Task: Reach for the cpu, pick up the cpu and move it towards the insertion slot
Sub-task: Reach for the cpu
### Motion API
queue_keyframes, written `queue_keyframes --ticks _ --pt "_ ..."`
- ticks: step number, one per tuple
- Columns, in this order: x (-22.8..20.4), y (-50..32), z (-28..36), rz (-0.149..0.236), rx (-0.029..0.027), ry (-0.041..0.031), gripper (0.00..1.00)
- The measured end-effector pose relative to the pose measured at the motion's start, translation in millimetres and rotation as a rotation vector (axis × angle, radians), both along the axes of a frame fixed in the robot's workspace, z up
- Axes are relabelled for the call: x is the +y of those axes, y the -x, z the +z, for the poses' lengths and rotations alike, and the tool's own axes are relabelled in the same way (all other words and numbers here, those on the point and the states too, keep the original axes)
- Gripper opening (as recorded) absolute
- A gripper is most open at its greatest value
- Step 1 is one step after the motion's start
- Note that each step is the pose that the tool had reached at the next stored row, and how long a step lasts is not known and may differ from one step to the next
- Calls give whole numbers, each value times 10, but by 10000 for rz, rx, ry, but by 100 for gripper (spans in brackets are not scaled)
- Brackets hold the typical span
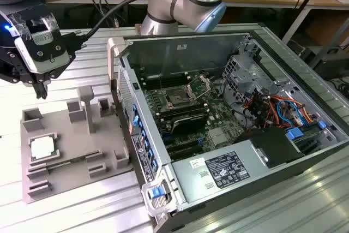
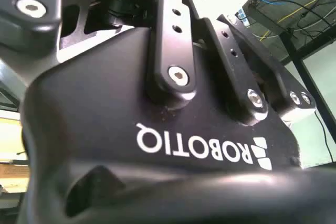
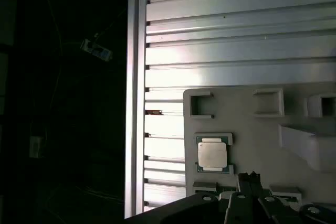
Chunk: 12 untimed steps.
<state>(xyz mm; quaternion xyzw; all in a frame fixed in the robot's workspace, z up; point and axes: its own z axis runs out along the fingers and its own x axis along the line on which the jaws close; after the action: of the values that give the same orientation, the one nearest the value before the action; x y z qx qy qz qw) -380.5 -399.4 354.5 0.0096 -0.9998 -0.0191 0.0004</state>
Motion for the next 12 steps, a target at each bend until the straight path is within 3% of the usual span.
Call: queue_keyframes --ticks 12 --pt "-5 24 -16 0 0 0 11"
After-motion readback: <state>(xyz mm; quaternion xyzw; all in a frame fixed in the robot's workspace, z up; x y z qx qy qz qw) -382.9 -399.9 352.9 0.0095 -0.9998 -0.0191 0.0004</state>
